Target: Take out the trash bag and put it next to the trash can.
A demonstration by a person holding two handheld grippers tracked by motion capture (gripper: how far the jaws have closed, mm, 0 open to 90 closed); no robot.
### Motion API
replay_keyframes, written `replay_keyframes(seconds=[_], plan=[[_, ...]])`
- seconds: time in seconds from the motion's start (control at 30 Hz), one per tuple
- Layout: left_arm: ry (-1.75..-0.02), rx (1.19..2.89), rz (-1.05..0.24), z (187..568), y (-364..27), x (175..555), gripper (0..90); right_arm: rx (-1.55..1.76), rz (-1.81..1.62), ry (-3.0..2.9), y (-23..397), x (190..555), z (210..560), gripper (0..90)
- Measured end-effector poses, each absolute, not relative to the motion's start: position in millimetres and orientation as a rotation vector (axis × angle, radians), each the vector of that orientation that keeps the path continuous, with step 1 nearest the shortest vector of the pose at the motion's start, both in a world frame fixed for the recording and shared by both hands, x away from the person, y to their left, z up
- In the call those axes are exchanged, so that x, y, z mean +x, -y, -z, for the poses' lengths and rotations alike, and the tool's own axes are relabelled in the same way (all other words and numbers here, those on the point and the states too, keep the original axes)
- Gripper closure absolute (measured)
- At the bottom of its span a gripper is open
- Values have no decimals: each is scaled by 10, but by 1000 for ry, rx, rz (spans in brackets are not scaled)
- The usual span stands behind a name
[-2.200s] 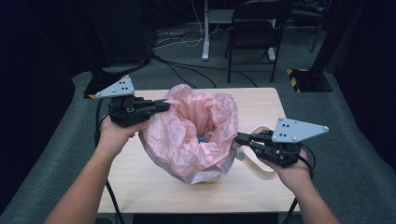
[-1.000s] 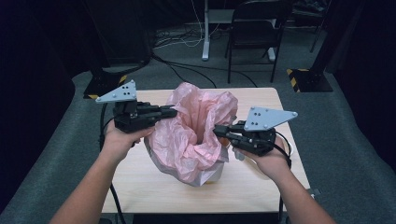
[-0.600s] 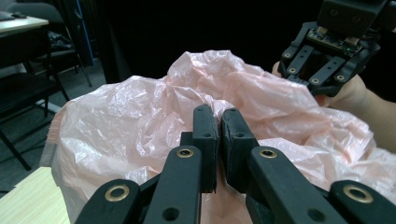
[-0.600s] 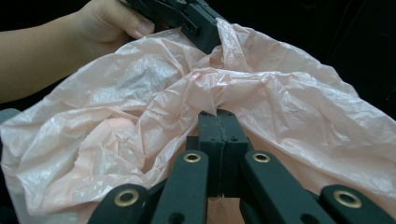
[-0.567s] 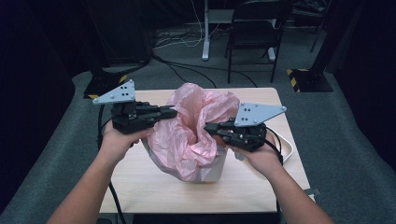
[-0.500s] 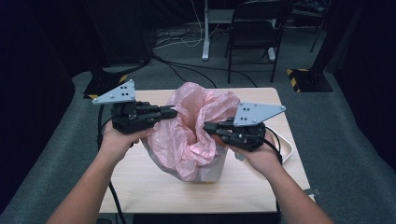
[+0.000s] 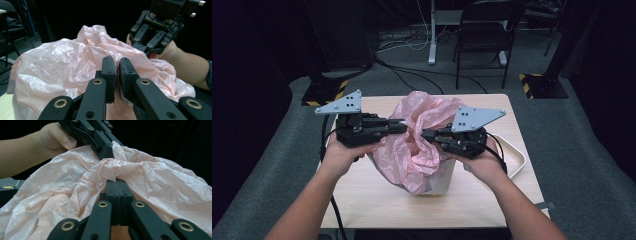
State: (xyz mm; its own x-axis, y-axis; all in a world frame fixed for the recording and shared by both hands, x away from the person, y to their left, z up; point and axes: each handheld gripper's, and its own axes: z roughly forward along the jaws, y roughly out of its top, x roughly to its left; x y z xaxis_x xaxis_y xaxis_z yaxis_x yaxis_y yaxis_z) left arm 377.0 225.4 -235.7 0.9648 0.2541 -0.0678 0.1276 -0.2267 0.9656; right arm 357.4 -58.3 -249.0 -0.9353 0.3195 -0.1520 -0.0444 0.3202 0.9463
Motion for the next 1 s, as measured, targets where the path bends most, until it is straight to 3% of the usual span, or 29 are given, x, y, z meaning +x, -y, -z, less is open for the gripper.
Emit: replay_keyframes(seconds=[0.3,0.47,0.83,1.0], plan=[[-254,1804,-49,2381,-2191,3777,638,245,-1633,-2287,549,3580,2493,900],[-269,1801,-48,2377,-2145,3781,583,248,-1631,-2287,535,3587,2498,899],[-295,1814,-72,2361,-2027,3769,546,244,-1616,-2292,466,3593,2514,899],[-292,1813,-69,2377,-2029,3785,615,245,-1615,-2292,465,3586,2521,898]])
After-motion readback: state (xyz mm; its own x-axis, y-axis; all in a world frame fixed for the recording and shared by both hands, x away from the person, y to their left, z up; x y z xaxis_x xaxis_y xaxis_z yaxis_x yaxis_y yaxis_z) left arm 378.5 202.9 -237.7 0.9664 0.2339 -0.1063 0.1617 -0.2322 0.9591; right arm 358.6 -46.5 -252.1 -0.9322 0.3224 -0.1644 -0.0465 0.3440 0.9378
